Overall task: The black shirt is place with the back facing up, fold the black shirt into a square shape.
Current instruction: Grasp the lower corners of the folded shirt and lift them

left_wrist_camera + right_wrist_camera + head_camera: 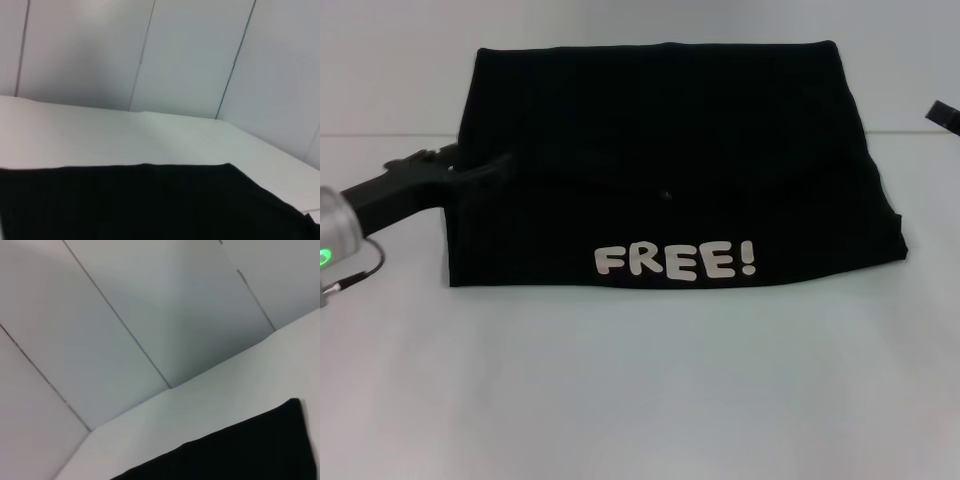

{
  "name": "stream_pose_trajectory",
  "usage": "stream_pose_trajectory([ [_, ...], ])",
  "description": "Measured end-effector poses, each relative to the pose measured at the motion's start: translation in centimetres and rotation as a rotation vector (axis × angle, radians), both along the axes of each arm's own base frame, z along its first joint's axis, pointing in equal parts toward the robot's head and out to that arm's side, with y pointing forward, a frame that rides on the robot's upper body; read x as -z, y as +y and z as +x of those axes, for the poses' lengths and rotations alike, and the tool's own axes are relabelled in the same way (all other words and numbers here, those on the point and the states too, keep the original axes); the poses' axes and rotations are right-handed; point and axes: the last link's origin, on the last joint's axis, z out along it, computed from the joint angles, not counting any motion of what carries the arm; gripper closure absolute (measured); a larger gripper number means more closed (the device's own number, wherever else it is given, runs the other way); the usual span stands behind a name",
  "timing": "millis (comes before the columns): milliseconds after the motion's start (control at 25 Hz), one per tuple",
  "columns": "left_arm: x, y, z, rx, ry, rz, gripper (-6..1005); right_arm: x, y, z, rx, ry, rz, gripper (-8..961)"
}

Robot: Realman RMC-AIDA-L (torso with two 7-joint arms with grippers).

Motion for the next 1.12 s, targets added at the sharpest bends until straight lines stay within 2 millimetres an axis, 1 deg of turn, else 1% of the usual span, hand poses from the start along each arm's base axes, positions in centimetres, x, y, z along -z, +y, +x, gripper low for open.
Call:
stream_pose_trajectory([
  [80,-0.3,-0.5,-0.7,-0.02,0.007,0.0,110,-0.6,-0.6,0.3,-0.005,0.02,-0.021,258],
  [200,-0.4,-0.9,-2.1,-0.074,0.061,-0.008,110,-0.9,-1.3,0.3,-0.023,0.022,-0.075,259],
  [400,0.2,-1.0,-3.9,-0.177,0.172,-0.068,110,-0.2,-2.3,-0.7,-0.107,0.02,-0.164,261],
  [560,0.3,-1.0,-4.3,-0.195,0.183,-0.078,110,0.1,-2.5,-1.2,-0.132,0.03,-0.182,263],
  [880,0.6,-1.2,-4.5,-0.233,0.167,-0.1,110,0.4,-1.1,-2.3,-0.141,0.016,-0.18,269],
  [1120,1.5,-1.7,-4.6,-0.274,0.144,-0.158,109,0.5,-0.9,-2.5,-0.147,0.005,-0.182,268],
])
